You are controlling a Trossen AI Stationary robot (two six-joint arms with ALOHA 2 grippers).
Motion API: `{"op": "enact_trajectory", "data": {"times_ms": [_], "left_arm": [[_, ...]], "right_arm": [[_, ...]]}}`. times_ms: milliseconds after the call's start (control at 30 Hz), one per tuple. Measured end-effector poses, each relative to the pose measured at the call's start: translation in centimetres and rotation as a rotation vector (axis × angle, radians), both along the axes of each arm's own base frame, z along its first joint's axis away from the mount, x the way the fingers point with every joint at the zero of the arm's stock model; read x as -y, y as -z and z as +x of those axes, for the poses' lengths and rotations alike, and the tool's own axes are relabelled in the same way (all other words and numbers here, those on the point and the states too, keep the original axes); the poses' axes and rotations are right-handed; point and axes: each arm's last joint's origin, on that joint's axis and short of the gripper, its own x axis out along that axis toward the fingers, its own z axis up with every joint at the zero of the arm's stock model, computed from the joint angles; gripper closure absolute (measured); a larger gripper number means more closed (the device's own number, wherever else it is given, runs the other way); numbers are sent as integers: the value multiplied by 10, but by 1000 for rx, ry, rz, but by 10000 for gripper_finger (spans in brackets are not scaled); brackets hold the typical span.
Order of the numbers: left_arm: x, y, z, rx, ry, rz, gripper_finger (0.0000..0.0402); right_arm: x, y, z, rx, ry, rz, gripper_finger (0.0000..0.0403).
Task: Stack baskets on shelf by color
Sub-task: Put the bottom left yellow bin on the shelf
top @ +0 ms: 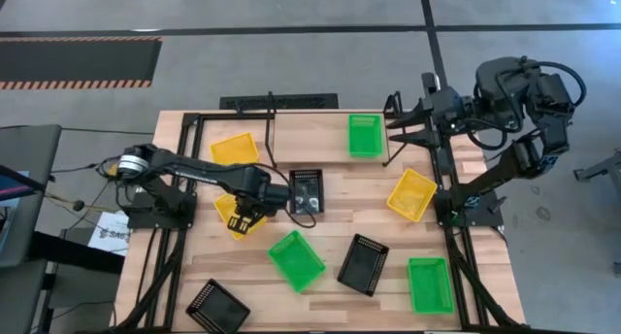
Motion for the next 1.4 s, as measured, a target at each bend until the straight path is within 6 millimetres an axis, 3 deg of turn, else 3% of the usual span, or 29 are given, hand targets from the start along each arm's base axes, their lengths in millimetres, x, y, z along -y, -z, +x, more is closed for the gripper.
{"op": "enact_trajectory", "data": {"times_ms": [433,900,1100,1400], "left_arm": [[-2,7,14,92,53,59,327],[-2,7,10,54,77,58,232],[-2,8,7,18,126,49,228],[-3,31,3,-60,132,58,228]], "right_arm": [[-2,0,0,1,-37,12,281],[-18,-1,-1,10,-131,15,281],[-23,-1,-2,14,-157,16,281],[-30,1,6,5,-189,9,281]]}}
